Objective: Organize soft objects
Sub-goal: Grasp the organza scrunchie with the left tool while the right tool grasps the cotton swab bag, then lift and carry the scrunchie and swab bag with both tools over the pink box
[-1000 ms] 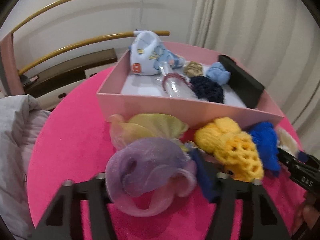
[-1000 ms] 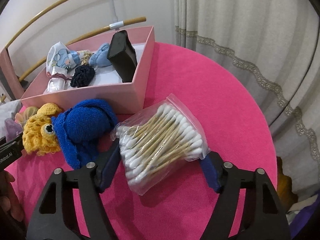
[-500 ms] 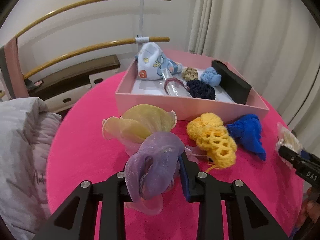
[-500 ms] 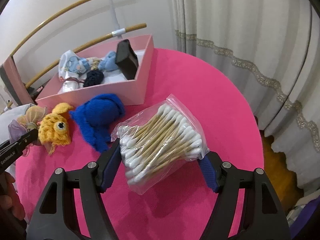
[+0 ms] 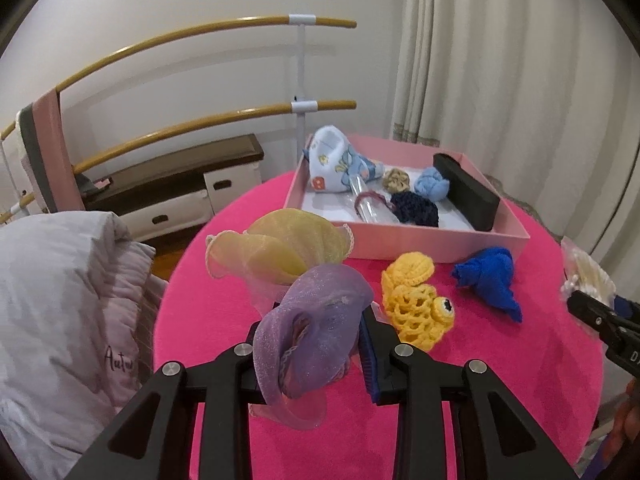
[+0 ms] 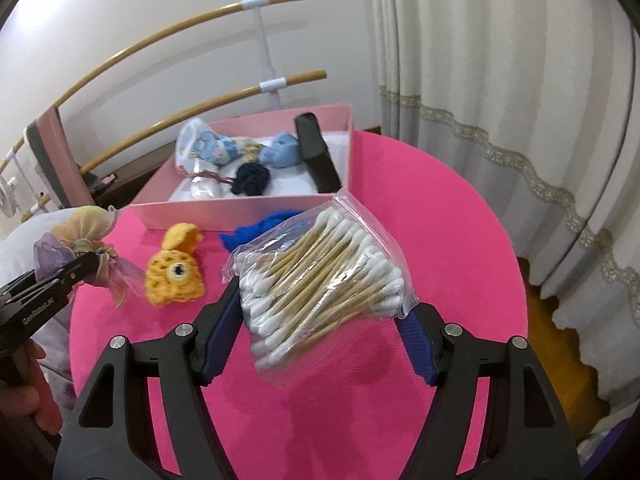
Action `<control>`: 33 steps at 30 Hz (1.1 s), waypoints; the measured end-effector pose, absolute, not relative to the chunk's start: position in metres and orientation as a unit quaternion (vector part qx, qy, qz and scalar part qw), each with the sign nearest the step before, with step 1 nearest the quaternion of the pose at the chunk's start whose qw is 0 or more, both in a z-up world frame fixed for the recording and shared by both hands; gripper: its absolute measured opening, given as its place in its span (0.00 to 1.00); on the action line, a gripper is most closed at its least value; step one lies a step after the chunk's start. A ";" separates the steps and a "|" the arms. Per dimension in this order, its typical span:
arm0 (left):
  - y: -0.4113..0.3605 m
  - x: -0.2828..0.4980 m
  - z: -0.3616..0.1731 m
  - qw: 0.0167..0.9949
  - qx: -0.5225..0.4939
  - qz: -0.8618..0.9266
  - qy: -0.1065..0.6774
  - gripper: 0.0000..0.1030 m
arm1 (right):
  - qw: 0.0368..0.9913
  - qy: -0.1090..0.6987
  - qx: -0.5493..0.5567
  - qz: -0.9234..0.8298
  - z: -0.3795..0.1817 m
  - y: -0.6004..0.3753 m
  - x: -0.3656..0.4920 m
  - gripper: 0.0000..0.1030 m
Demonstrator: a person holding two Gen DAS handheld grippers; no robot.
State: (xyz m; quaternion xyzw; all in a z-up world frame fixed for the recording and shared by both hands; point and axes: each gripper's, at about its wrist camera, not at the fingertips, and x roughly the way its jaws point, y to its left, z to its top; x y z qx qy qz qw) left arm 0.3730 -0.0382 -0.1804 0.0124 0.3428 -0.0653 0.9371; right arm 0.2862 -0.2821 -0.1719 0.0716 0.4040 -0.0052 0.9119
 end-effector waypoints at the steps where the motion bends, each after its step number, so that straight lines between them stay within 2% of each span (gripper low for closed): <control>1: -0.037 0.368 -0.176 0.939 0.013 -0.063 0.339 0.27 | 0.913 0.401 0.070 -0.002 -0.169 -0.279 0.285 0.66; 22: -0.028 0.293 -0.118 0.958 0.019 -0.047 0.283 0.27 | 0.935 0.348 0.049 0.051 -0.115 -0.232 0.250 0.66; 33: -0.025 0.293 -0.099 0.962 0.011 -0.055 0.268 0.27 | 0.939 0.335 0.049 0.064 -0.099 -0.237 0.255 0.67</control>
